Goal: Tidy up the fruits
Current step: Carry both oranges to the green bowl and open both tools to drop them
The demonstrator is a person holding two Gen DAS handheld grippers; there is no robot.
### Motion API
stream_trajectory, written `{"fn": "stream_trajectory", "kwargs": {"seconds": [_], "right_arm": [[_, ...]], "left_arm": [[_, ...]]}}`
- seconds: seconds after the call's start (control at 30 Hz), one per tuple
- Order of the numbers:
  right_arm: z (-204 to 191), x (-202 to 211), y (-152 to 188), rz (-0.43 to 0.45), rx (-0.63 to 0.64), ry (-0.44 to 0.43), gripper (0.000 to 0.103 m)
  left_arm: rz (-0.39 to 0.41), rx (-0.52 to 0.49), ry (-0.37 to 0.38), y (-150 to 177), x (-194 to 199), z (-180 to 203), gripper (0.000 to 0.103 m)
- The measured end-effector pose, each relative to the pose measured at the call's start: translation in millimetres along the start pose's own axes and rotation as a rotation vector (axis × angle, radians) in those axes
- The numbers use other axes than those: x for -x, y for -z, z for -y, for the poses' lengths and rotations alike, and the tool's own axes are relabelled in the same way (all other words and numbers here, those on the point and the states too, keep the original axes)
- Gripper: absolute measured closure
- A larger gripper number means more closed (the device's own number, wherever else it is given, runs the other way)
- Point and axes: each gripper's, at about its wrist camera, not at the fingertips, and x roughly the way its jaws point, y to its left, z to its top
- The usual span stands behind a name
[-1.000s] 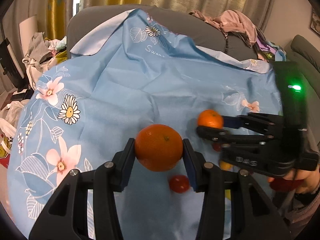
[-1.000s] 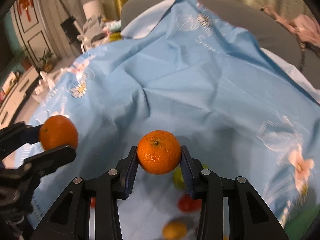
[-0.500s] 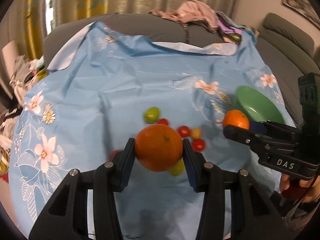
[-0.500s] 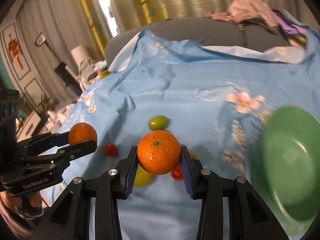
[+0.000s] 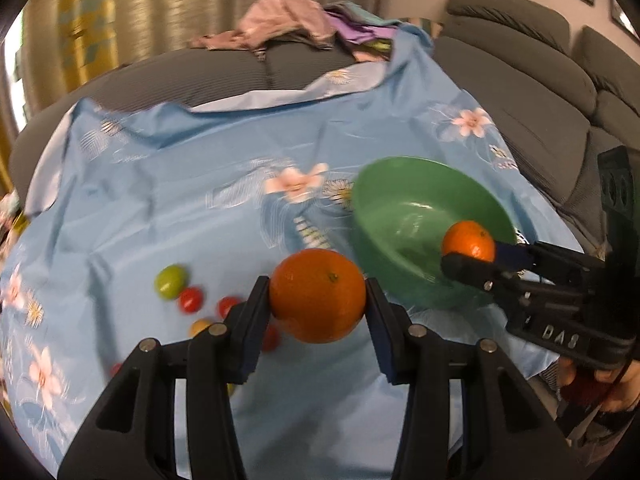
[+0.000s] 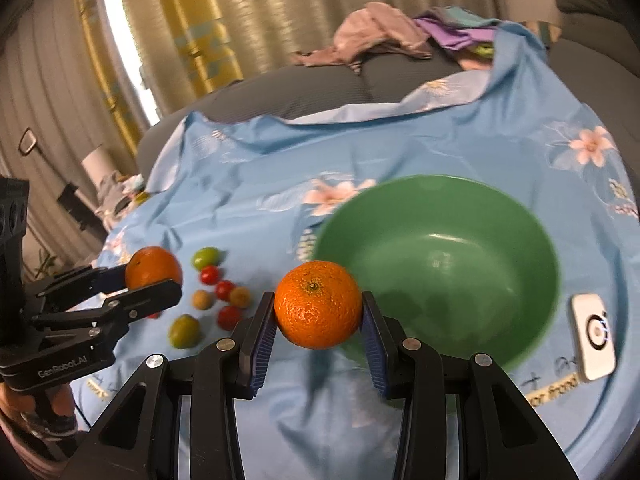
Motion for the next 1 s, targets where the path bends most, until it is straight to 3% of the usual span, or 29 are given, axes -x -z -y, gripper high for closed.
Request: {"fn": "stream_trajectory", "kwargs": {"seconds": [0.4, 0.7, 0.83, 1.0], "right_arm": [[51.7, 3.3, -1.1, 0.018, -0.048, 0.077, 0.061], [69.2, -2.8, 2.7, -0.014, -0.059, 0.137, 0.061], [69.6, -4.8, 3.5, -0.026, -0.057, 0.139, 0.061], [67.6, -3.0, 1.6, -0.024, -0.057, 0.154, 0.061]], "left_arm": [[-0.03, -0.128, 0.041, -34.6, -53.1, 62.8, 0.057], [-0.097, -0.161, 0.022, -31.6, -82.6, 74.6, 0.055], [-0.086, -0.176, 0.005, -32.6, -81.9, 76.3, 0.057], [-0.076, -0.179, -0.002, -32.7, -77.9, 77.2, 0.052]]}}
